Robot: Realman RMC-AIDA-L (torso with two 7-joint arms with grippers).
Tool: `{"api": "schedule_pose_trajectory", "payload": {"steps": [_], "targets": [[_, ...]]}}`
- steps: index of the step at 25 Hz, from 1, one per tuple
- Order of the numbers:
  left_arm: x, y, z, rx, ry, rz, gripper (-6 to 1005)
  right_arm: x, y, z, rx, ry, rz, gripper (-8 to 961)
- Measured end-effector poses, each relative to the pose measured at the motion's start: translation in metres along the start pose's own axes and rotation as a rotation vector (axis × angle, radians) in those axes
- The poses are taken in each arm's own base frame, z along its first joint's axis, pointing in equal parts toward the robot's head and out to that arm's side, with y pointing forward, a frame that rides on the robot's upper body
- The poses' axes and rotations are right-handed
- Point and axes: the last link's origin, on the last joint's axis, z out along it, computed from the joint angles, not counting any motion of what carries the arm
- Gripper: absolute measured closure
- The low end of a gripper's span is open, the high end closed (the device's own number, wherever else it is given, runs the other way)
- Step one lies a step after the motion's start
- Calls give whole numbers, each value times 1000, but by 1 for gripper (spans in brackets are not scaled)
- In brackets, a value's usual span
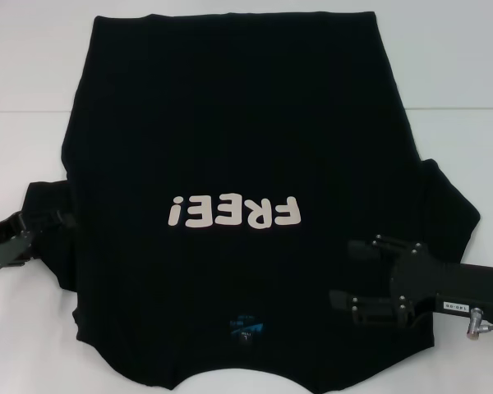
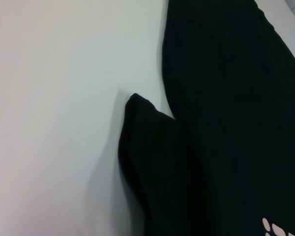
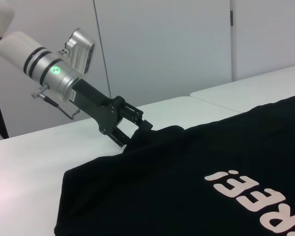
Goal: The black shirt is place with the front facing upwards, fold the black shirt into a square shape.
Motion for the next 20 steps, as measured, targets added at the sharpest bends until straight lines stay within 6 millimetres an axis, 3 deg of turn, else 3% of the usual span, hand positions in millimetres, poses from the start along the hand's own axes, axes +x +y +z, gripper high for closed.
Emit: {"api": "schedule_pose_trajectory", "payload": {"steps": [4,12,20], "targets": [[-1,0,3,6,4,-3,155,0,0,0,-1,0,1,37],[0,-4,1,23,19,1,272,-1,0,0,-1,-1,12,38],[1,-6,0,32,22,8,625,-1,0,0,-3,-3,11,38]]}}
